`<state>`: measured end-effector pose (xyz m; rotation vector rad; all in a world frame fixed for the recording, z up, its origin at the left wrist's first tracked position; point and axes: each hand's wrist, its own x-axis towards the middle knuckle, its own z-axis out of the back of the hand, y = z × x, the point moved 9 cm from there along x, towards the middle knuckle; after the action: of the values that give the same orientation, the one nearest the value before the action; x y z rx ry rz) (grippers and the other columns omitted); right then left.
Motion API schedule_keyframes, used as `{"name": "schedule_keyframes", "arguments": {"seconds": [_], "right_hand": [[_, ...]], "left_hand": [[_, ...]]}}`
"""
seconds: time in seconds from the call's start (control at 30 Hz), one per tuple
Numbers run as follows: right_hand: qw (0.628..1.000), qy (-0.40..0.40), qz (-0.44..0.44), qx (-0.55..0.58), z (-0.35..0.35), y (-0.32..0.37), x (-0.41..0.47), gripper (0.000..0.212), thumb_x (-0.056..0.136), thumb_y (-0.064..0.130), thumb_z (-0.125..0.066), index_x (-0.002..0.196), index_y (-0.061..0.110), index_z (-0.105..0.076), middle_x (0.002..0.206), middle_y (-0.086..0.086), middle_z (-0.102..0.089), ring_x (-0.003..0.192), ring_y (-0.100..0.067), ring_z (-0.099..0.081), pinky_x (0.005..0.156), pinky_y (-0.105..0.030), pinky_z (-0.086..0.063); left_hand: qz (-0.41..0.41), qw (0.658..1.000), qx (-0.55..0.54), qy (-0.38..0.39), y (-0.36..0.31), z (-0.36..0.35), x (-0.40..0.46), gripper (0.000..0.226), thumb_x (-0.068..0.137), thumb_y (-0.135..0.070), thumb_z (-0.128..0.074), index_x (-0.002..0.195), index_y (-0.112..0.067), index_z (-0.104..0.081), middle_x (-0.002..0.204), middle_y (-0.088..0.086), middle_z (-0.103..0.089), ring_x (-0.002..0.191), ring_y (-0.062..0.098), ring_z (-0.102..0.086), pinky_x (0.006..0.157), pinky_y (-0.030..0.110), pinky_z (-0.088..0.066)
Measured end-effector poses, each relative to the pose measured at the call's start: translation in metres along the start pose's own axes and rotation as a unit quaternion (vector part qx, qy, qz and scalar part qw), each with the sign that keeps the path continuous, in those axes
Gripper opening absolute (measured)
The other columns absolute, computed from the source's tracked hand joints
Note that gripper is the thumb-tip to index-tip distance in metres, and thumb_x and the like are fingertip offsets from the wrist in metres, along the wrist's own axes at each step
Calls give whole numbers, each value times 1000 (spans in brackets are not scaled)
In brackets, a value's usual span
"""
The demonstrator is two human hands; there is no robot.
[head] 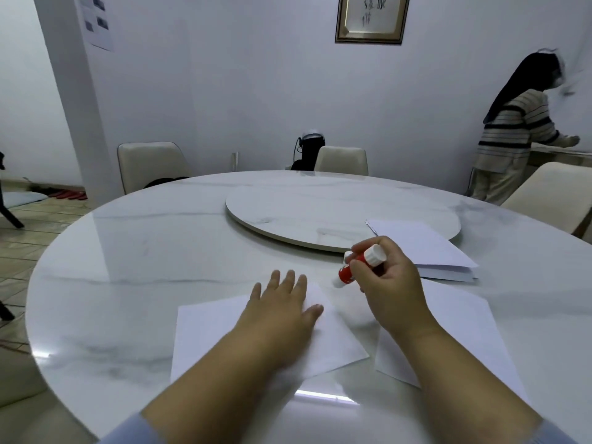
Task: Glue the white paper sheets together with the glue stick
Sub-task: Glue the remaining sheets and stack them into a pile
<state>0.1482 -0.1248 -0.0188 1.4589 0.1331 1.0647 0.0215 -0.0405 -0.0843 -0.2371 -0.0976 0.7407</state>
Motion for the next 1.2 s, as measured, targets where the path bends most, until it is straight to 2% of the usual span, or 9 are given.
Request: {"name": "schedule_keyframes", "arguments": {"seconds": [0.07,0.2,0.37,0.73,0.8,0.93,1.07,1.13,1.2], "right_hand": [[998,58,-8,-34,-13,-5,-2,12,82,8,-61,84,19,-61,73,11,-71,58,-6,-58,59,-28,-50],[989,137,-20,-46,-31,-12,-5,11,85,14,-62,89,24,-61,82,6,-75,67,1,-64,66,-17,-50],[980,188,-57,-44,-42,-17,-11,10,86,16,-62,89,26,-63,93,1,-72,92,-15,-67,88,-38,-50],[946,317,-64,10,-35,9,-25,8,58,10,-49,57,10,-57,58,-12,-64,57,-17,-59,55,-22,-46],[954,269,-90,93,-28,6,-18,9,56,6,-47,57,7,-56,57,-15,-62,55,-22,-55,54,-27,-44],[972,34,-95,213,14,-8,6,9,59,9,-46,59,12,-54,59,-6,-64,56,-11,-62,52,-25,-42],[969,-86,-90,214,37,-16,8,3,65,14,-50,66,14,-54,56,4,-67,49,-1,-58,44,-18,-38],[976,-90,-73,186,36,-14,8,5,71,12,-52,68,15,-55,57,4,-68,45,-3,-51,42,-17,-37],[986,-71,-53,143,30,-11,7,6,73,14,-55,70,18,-57,63,0,-70,48,-7,-48,45,-20,-40]], "left_hand": [[16,999,35,18,2,-16,0,64,96,-51,-17,149,-24,4,160,-3,9,146,18,12,118,42,5],[14,999,46,25,7,-21,4,62,96,-49,-14,149,-25,5,159,-5,11,145,16,11,118,41,6],[14,999,42,25,5,-21,4,60,96,-45,-14,149,-25,5,159,-6,11,145,14,12,118,40,6],[11,999,37,33,4,-18,0,61,97,-45,-16,150,-24,5,159,-6,12,145,13,12,118,40,6],[-23,997,45,61,0,-16,-3,61,97,-44,-19,149,-24,6,159,-6,13,145,12,13,118,38,7],[-127,981,-21,148,-9,0,-16,64,95,-31,-41,149,-33,-6,155,-19,11,141,0,16,113,26,9],[106,991,20,-77,39,34,-23,64,96,-49,-25,148,-12,-17,159,9,-9,146,24,-3,118,39,-5],[166,983,75,-6,46,13,-29,76,92,-60,-20,149,-11,-6,159,13,0,146,30,3,118,44,-2],[88,991,58,85,34,-6,-28,79,90,-62,-28,150,-21,3,159,4,11,146,23,9,117,41,3]]}}
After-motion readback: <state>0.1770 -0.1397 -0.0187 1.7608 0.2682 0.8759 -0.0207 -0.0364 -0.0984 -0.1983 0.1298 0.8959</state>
